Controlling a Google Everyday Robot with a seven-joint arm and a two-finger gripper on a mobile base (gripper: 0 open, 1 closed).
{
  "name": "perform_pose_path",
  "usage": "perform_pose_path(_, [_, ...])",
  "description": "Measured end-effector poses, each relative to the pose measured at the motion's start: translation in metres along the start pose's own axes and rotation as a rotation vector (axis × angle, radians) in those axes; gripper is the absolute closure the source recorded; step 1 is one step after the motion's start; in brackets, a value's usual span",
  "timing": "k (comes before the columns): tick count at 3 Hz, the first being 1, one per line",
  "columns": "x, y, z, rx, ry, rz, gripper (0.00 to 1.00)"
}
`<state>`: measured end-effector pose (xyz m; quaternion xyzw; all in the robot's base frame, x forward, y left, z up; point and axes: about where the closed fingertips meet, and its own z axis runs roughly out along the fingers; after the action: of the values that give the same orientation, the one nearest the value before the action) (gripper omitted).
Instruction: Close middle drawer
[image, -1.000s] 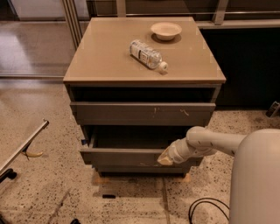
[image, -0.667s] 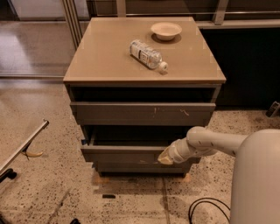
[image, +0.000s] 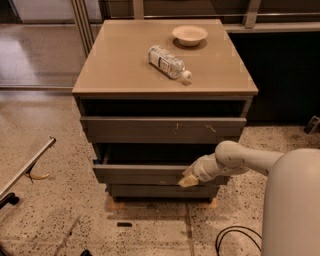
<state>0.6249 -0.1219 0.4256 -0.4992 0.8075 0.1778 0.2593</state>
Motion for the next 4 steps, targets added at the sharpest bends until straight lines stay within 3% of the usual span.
perform_pose_path(1, [0.0,-0.001,-0.001,0.001,-0.002,0.005,0.0])
perform_pose_path(2, [0.002,0.0,-0.007,-0.004,-0.013,0.013,0.0])
perform_pose_path(4, [0.009,0.017,-0.029,-0.093,-0.071,-0.014,0.0])
